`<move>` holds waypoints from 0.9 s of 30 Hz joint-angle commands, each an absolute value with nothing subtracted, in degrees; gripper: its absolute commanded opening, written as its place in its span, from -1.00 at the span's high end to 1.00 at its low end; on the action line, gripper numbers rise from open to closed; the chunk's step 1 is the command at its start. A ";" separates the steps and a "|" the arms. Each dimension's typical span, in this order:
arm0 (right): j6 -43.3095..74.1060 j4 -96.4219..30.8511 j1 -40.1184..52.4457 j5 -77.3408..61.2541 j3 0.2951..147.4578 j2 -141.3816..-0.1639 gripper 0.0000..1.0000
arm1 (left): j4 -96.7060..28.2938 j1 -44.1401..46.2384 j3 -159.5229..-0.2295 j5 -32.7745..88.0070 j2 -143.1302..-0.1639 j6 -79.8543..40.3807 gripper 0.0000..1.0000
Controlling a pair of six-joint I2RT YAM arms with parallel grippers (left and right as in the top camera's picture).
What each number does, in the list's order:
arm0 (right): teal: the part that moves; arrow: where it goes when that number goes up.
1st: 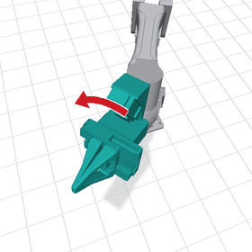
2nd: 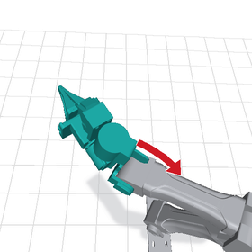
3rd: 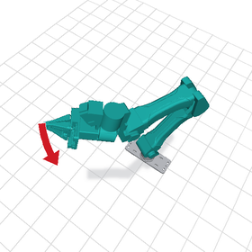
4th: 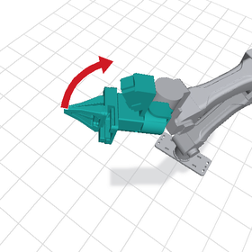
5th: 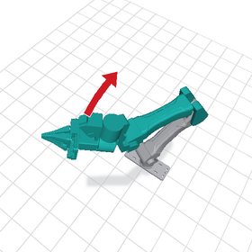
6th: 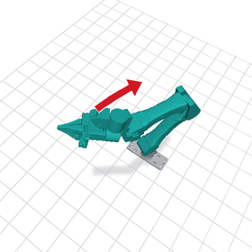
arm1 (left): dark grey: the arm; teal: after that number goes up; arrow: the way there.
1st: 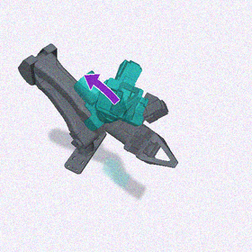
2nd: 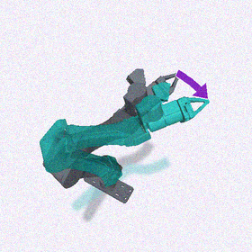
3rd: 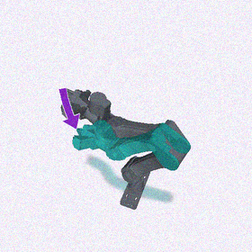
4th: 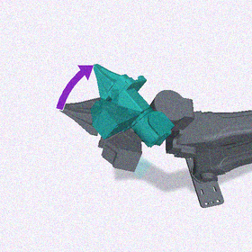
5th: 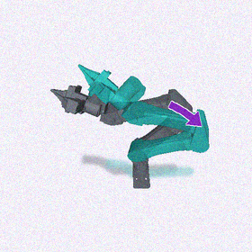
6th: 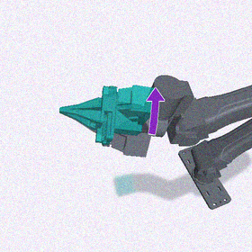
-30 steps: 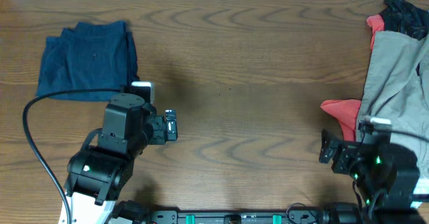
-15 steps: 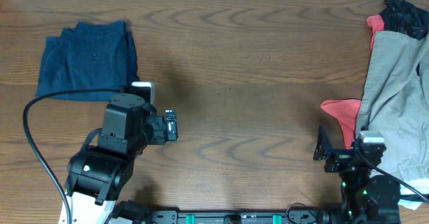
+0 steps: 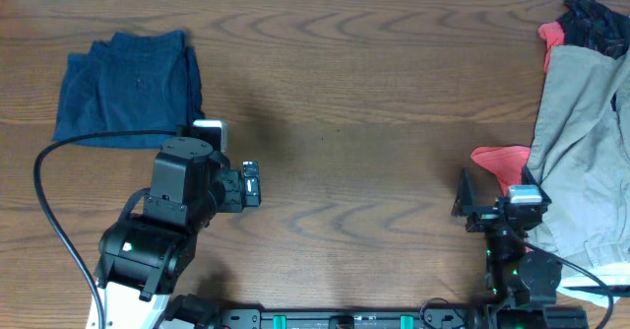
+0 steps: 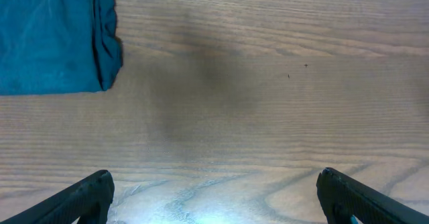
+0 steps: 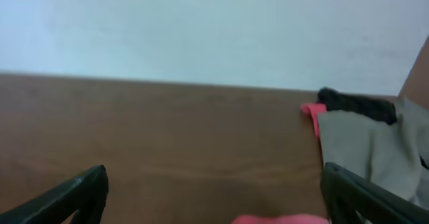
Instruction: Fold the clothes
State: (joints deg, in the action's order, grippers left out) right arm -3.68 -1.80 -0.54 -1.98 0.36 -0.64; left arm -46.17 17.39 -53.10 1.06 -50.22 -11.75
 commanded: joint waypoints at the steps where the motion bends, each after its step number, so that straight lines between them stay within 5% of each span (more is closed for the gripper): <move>1: -11.92 -4.45 -0.69 -5.08 0.32 -0.27 -0.99 | -46.15 17.61 -53.12 0.16 -50.22 -11.18 -0.96; 27: -11.62 -3.86 -0.69 -4.93 0.32 -0.27 -0.99 | -46.17 17.61 -53.12 0.16 -50.22 -11.18 -0.96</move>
